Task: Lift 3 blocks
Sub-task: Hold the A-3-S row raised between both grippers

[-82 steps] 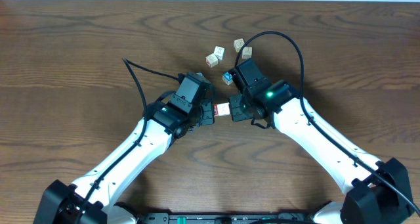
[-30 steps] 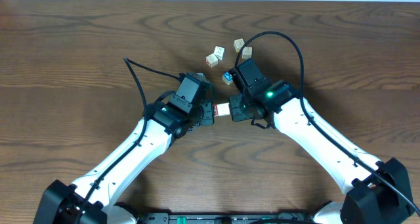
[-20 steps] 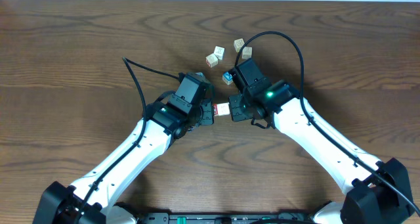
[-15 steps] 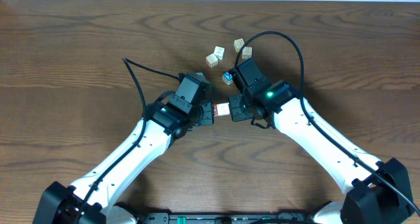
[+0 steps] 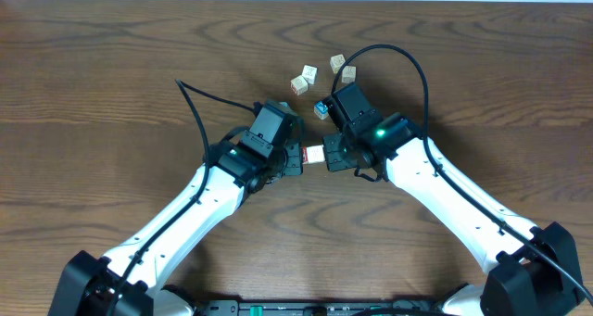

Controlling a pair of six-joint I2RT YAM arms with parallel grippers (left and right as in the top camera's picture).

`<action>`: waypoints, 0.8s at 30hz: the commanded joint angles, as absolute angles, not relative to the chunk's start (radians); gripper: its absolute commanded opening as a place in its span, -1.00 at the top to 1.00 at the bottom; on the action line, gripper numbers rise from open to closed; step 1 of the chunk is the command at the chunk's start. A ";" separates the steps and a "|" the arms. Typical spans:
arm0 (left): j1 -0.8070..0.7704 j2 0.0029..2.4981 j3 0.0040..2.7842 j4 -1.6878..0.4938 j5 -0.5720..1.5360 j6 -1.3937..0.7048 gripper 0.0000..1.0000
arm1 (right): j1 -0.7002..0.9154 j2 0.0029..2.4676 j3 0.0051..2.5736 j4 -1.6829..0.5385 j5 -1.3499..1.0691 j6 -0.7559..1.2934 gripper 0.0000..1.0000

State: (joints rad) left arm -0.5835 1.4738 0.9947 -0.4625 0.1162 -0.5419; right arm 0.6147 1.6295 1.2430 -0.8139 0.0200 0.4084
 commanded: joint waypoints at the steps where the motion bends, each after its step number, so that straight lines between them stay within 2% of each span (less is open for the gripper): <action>1: -0.654 1.480 1.097 -0.400 0.347 -0.525 0.85 | 0.688 1.655 1.264 -0.776 -0.262 0.381 0.98; 24: -0.651 1.489 1.096 -0.387 0.347 -0.559 0.86 | 0.647 1.655 1.264 -0.757 -0.334 0.381 0.97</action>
State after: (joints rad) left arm -0.5835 1.4860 1.0016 -0.4500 0.1158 -0.5510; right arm 0.5922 1.6337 1.2427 -0.8062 -0.0074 0.4053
